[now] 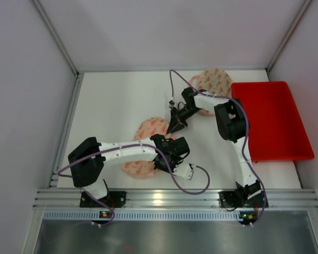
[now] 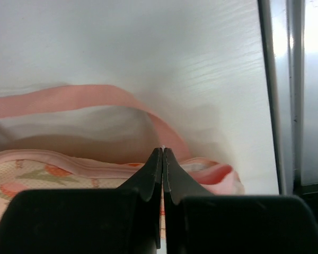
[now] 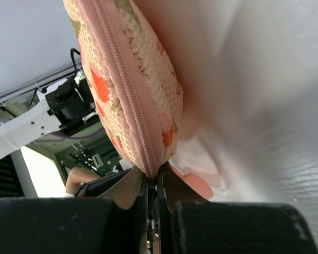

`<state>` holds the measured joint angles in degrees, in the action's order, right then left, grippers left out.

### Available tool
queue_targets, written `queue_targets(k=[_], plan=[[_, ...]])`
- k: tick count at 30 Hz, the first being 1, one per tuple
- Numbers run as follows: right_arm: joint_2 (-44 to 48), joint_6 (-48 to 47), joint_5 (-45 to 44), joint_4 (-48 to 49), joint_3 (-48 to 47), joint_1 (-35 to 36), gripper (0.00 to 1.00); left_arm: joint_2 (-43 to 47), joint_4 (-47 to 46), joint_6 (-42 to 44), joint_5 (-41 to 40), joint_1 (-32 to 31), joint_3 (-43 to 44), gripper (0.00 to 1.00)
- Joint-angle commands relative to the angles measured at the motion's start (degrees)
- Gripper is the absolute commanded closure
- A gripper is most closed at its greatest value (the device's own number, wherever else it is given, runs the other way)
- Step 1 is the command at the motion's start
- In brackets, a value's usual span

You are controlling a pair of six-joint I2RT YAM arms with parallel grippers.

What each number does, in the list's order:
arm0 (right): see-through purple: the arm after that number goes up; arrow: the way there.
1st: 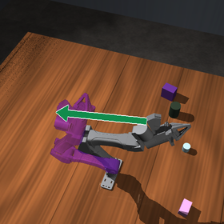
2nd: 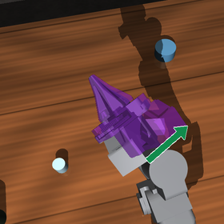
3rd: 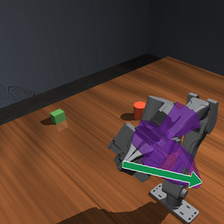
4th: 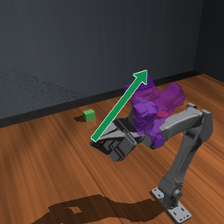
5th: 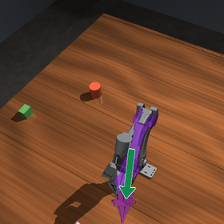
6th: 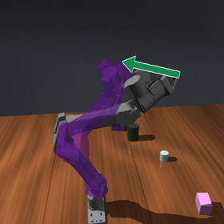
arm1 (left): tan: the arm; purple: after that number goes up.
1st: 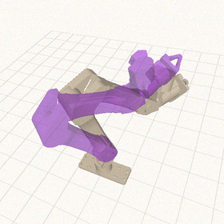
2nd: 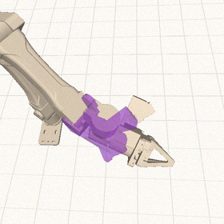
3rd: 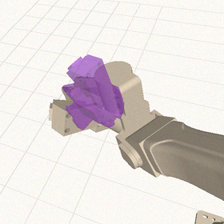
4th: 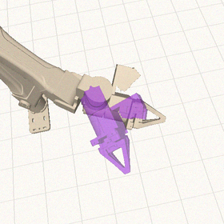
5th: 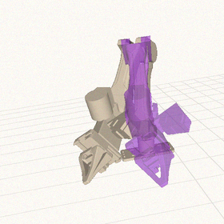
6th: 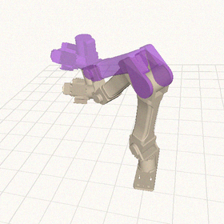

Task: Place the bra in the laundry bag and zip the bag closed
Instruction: Zip the zipper on the laundry bag.

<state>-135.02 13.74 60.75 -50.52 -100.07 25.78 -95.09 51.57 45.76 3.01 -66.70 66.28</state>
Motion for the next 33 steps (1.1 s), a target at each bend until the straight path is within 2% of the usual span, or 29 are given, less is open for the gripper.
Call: queue_targets(k=[1, 2, 3, 4, 5, 8, 10, 14, 19, 22, 28, 30, 31, 33], plan=[[-0.2, 0.9, -2.4, 3.9, -3.9, -1.3, 1.0, 3.2, 2.5, -2.7, 6.7, -0.5, -0.7, 1.0], [-0.3, 0.9, -2.6, 4.0, -4.0, -1.4, 1.0, 3.8, 2.4, -2.8, 6.6, -0.5, -0.9, 1.0], [-0.2, 1.0, -2.7, 4.0, -3.9, -1.5, 0.94, 3.7, 2.5, -2.8, 6.3, -0.7, -1.2, 1.0], [0.4, 1.0, -2.9, 3.7, -3.8, -1.6, 0.83, 3.7, 2.4, -3.1, 5.0, -0.7, -1.1, 1.0], [0.8, 0.9, -3.4, 3.6, -2.9, -1.6, 0.64, 3.3, 2.4, -3.0, 4.4, -0.6, -0.9, 1.0], [3.5, 0.0, -4.5, 1.8, -1.6, -1.8, 0.44, 2.5, 2.3, -3.0, 3.1, -0.5, 0.2, 1.0], [5.7, -1.2, -5.4, 0.8, -0.7, -2.4, 0.42, 1.8, 2.2, -3.0, 2.9, 0.2, 1.6, 1.0], [10.0, -3.3, -3.2, -2.6, 3.1, -3.1, 0.43, 0.1, 1.7, -1.8, 1.0, 1.8, 3.8, 1.0], [14.8, -0.7, 2.3, 1.4, 12.4, -1.4, 0.43, -1.4, 0.7, 0.6, -0.3, 3.8, 6.1, 1.0], [14.9, 2.3, 4.2, 5.6, 15.0, 1.5, 0.43, -1.9, 0.7, 1.6, -0.5, 4.2, 7.6, 1.0], [10.1, 2.9, 4.6, 5.6, 12.4, 6.3, 0.45, -1.5, 0.7, 2.5, 0.0, 4.2, 8.5, 1.0], [8.6, 2.8, 4.6, 5.5, 11.1, 6.6, 0.53, -1.2, 0.8, 2.2, 0.8, 4.1, 8.3, 1.0], [8.0, 2.6, 4.7, 5.0, 9.8, 6.7, 0.67, -0.9, 0.9, 2.1, 1.6, 3.9, 8.2, 1.0], [6.5, 2.3, 4.7, 4.4, 8.0, 6.6, 0.83, 0.0, 0.8, 1.6, 1.8, 3.6, 7.3, 1.0]])
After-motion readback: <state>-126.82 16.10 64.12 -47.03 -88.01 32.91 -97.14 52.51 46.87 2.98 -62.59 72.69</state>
